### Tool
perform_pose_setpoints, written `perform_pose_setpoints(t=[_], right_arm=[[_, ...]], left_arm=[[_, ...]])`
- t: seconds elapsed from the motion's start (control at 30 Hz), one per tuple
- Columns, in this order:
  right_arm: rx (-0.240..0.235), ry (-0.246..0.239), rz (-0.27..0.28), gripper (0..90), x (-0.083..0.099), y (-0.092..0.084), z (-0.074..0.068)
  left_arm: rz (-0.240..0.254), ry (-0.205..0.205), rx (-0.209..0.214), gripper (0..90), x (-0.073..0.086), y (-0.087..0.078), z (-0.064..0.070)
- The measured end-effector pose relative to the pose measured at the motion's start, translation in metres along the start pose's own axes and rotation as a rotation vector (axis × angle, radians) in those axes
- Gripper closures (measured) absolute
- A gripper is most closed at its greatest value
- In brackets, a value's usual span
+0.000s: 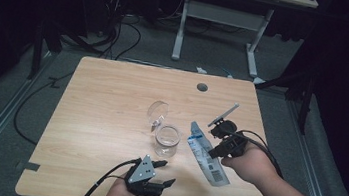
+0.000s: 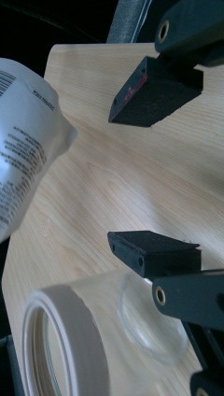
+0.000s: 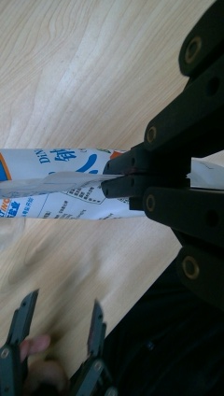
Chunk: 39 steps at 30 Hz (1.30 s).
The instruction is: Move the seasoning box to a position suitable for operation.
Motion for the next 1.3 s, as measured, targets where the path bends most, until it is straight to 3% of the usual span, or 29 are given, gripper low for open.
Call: perform_pose_setpoints(t=[0.3, 0.5, 0.73, 0.77, 1.1, 1.3], right_arm=[[-0.011, -0.011, -0.002, 90.0, -0.006, -0.005, -0.012], [-0.016, -0.013, 0.012, 90.0, -0.012, -0.01, -0.019], [-0.025, -0.041, 0.009, 90.0, -0.017, -0.006, -0.033], [-0.022, -0.057, 0.011, 90.0, -0.018, -0.007, -0.034], [-0.033, -0.048, 0.026, 90.0, -0.022, -0.016, -0.045], [-0.042, -0.043, 0.033, 90.0, -0.024, -0.019, -0.052]], left_arm=[[0.027, 0.025, 0.028, 33.2, -0.009, 0.014, 0.013], [0.019, 0.046, 0.04, 33.2, -0.015, 0.026, 0.018], [0.011, 0.043, 0.053, 29.3, -0.017, 0.04, 0.025], [0.011, 0.04, 0.056, 29.0, -0.017, 0.041, 0.025], [0.034, 0.03, 0.027, 24.9, -0.023, 0.038, 0.024], [0.05, 0.016, 0.035, 24.4, -0.025, 0.038, 0.024]])
Point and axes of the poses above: each handheld gripper's, and its own axes: y roughly forward along the jaws, x roughly out of its underside, z roughly to its right, the point moved 4 cm from there along y, roughly forward along the jaws, and after that the axes turned 12 degrees about -z, right-handed, at the moved point
